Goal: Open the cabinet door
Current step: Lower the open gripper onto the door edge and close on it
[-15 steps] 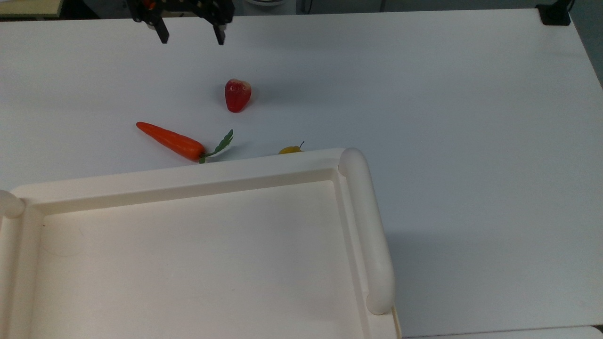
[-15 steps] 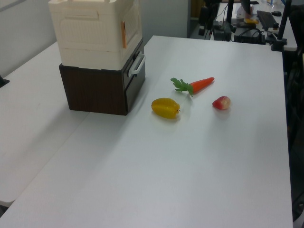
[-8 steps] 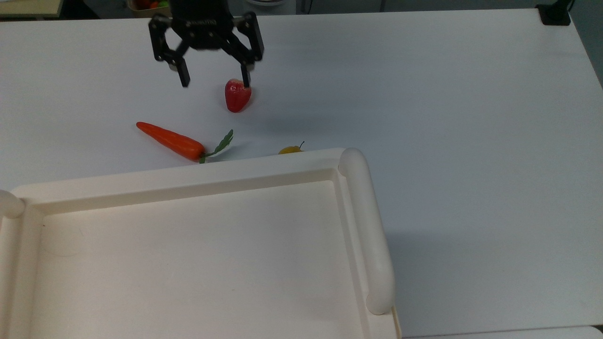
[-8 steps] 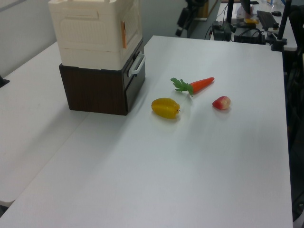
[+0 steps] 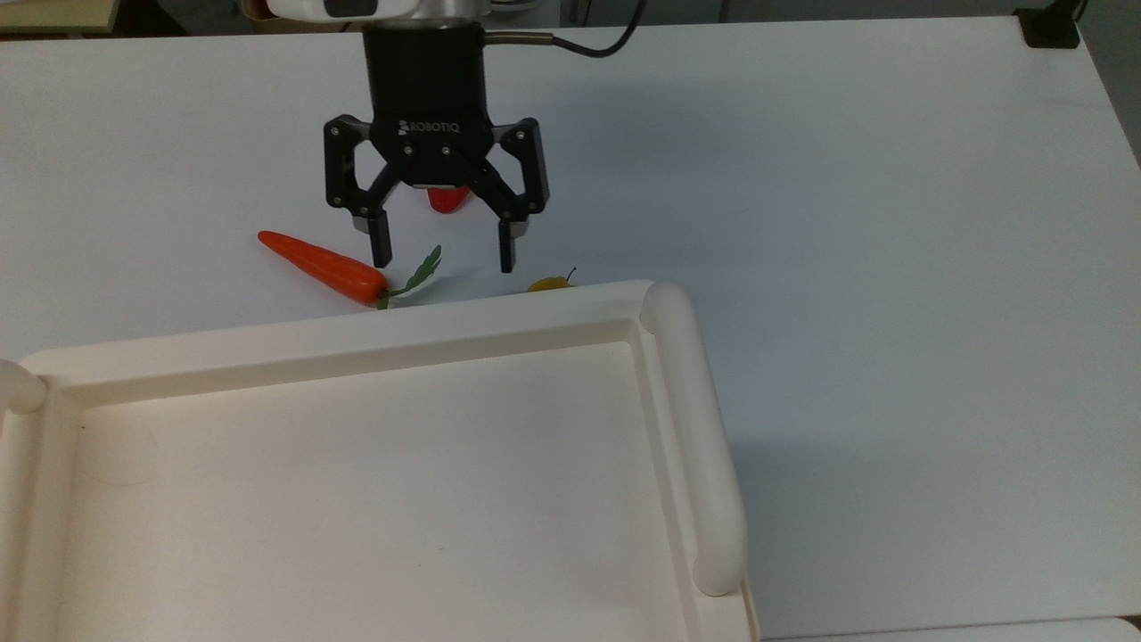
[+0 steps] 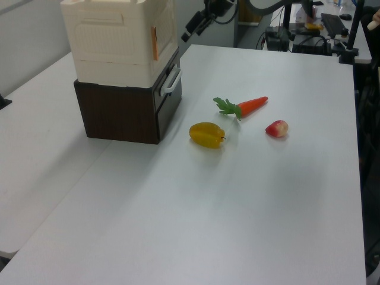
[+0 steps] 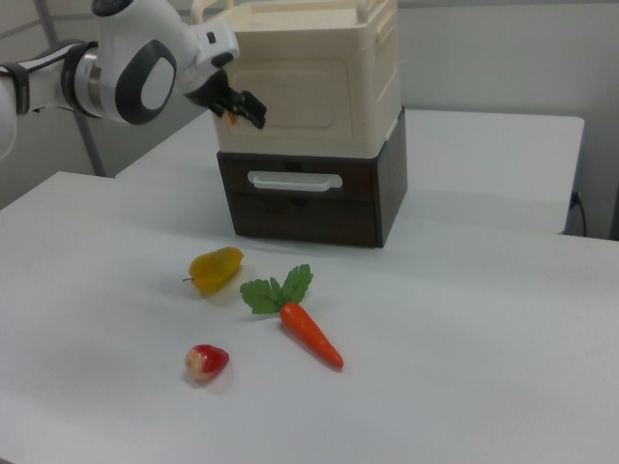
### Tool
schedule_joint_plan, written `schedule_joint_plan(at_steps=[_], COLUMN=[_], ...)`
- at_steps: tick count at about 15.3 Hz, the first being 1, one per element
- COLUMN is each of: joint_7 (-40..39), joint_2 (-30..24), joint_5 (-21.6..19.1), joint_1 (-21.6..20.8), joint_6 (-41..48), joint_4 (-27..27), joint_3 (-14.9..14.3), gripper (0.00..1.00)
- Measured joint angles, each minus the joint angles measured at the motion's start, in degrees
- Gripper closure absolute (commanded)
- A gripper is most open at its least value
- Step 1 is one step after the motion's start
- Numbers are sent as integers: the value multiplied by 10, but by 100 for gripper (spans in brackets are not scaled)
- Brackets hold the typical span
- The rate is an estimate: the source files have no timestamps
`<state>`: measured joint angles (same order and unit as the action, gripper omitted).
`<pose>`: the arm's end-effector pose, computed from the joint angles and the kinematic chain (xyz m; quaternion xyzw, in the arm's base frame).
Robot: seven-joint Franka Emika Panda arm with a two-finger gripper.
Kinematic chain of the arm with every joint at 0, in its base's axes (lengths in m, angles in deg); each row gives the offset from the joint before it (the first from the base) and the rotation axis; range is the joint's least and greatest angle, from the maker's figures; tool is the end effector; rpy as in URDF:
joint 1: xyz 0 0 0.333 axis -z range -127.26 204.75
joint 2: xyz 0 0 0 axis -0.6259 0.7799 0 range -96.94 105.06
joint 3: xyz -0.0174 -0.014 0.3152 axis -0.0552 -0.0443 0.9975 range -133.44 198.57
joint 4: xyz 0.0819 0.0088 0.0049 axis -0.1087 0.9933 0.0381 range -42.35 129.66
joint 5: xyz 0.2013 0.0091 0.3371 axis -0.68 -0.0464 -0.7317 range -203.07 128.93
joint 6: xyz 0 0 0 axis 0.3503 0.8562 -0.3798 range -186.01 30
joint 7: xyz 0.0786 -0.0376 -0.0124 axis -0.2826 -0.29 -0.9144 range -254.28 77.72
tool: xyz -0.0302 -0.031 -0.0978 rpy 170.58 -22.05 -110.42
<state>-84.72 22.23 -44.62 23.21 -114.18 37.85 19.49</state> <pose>0.7023 0.0552 0.5871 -0.9352 0.0269 -0.3506 0.0429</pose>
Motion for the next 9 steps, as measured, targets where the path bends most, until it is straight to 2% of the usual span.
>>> schedule_joint_plan(at_steps=[2,4,5,7,9], joint_7=[0,0,1,1,1], joint_2=[16,34,44,60,71], joint_5=[2,8,13,18,19], joint_1=[-13,-29,-35,-40,-41], joint_6=[-11,-15,-19,-33,-49], joint_4=[-19,-37,-46,-60,-69], joint_3=[0,0,0,0,0], gripper=[4,17,19,38,43])
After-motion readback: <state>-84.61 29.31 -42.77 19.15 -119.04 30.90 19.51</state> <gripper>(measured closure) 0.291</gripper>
